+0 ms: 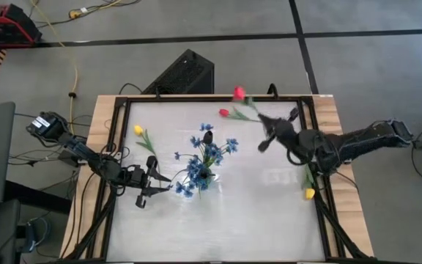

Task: Sort flowers into vase by color
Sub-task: Put the bottom red tulip into the transparent vase

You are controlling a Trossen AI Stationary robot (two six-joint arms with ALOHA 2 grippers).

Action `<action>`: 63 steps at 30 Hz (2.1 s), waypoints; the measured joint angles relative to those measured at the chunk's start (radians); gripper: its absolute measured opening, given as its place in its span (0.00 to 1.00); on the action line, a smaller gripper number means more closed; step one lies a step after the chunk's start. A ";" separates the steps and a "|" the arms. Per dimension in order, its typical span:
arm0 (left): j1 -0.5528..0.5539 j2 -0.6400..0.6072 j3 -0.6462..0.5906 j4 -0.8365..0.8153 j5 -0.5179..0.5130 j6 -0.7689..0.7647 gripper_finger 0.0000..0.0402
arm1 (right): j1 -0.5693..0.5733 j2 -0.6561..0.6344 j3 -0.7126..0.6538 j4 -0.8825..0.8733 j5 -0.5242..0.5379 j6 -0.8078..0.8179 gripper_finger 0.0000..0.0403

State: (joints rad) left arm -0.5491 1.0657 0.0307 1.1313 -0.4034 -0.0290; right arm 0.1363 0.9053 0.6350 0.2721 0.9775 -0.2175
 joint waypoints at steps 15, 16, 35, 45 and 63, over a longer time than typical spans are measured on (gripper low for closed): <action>0.000 0.000 0.000 -0.025 -0.021 -0.008 0.34 | -0.308 -0.095 -0.169 0.089 -0.010 -0.050 0.04; 0.000 0.000 0.000 -0.026 -0.023 -0.010 0.34 | -0.319 -0.095 -0.169 0.097 -0.010 -0.061 0.04; 0.000 0.000 0.000 -0.034 -0.030 -0.013 0.34 | -0.515 -0.065 -0.169 0.132 -0.143 -0.061 0.04; 0.000 0.001 0.000 -0.052 -0.031 -0.020 0.34 | -0.531 -0.020 -0.242 0.221 -0.143 -0.018 0.04; 0.000 0.001 0.000 -0.053 -0.048 0.000 0.34 | -0.364 -0.037 -0.295 0.157 0.023 -0.129 0.15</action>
State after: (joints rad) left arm -0.5491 1.0664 0.0307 1.0786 -0.4511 -0.0294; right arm -0.2272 0.8684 0.3405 0.4288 1.0003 -0.3467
